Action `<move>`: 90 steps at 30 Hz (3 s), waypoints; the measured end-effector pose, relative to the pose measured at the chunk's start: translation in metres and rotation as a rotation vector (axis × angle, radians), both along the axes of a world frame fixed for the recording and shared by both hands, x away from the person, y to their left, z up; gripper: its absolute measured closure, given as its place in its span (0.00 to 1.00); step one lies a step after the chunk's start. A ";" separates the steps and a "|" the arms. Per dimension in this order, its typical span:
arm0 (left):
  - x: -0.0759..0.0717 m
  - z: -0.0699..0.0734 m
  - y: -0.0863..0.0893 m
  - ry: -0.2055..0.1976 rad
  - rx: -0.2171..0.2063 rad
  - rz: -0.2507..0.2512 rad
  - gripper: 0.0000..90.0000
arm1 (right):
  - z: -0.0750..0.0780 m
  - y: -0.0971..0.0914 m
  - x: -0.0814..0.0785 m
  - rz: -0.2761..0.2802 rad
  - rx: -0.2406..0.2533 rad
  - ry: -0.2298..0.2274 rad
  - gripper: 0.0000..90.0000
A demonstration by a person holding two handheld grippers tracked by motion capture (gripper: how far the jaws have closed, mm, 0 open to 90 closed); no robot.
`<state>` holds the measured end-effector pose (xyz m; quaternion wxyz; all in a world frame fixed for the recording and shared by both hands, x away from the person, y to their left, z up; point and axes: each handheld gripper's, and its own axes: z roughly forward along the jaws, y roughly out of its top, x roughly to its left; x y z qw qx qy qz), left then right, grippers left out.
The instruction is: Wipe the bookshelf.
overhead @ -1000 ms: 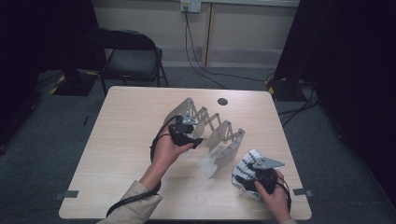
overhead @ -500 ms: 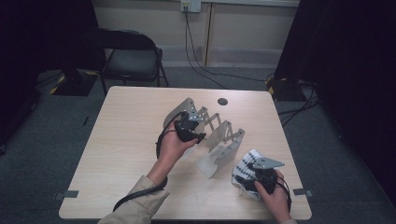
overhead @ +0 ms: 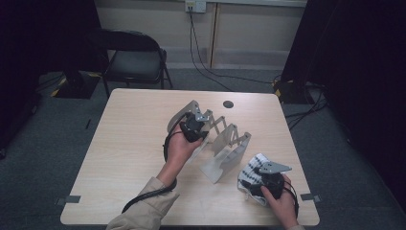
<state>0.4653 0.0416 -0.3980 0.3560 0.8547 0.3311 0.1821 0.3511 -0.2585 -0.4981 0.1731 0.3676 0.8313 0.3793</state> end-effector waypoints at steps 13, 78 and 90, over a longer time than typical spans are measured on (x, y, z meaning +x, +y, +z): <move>0.001 0.006 0.014 0.032 -0.024 0.067 1.00 | 0.000 0.000 0.000 0.000 0.001 0.002 0.28; -0.045 0.004 0.098 0.025 -0.087 0.068 1.00 | 0.000 0.001 0.000 -0.002 -0.001 0.000 0.28; -0.055 -0.006 0.103 -0.004 -0.034 0.106 0.67 | 0.000 0.001 0.000 -0.003 -0.004 -0.001 0.28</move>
